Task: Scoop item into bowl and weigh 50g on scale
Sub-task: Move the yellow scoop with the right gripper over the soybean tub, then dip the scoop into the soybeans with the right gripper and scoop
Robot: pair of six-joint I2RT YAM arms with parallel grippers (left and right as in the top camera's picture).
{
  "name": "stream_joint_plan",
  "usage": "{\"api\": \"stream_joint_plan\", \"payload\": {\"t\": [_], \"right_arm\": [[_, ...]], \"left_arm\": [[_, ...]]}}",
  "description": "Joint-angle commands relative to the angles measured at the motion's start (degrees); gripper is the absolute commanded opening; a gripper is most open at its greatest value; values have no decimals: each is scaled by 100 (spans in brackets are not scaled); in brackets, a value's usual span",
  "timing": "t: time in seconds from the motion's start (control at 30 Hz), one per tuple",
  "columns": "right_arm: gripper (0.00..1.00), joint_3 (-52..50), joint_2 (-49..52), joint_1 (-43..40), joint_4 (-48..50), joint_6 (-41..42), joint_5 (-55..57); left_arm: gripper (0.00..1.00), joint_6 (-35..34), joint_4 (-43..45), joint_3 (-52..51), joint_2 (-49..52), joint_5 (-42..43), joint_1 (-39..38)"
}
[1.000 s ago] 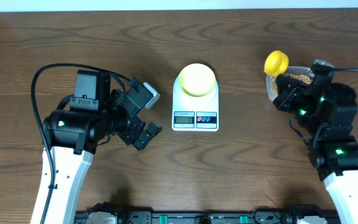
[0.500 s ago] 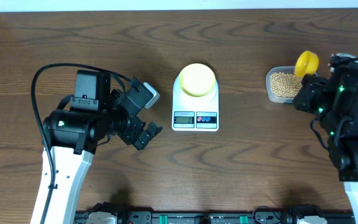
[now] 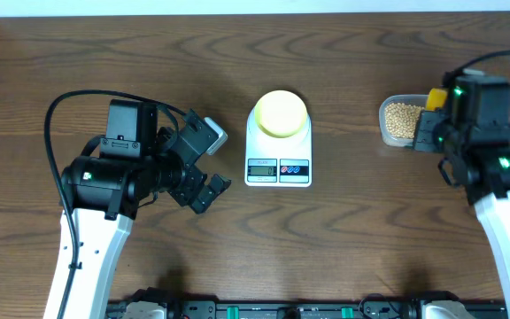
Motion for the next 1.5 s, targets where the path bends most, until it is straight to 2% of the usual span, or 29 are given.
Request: {"api": "stream_joint_plan", "payload": {"t": [0.0, 0.27, 0.47, 1.47], "right_arm": [[1, 116, 356, -44, -13, -166, 118], [1, 107, 457, -44, -22, -74, -247], [1, 98, 457, -44, -13, 437, -251], [1, 98, 1099, -46, -157, 544, 111]], "left_arm": [[100, 37, -11, -20, -9, -31, 20], [100, 37, -11, -20, -9, -31, 20], [100, 37, -11, -20, -9, -31, 20], [100, 37, -11, -20, -9, -31, 20]]}}
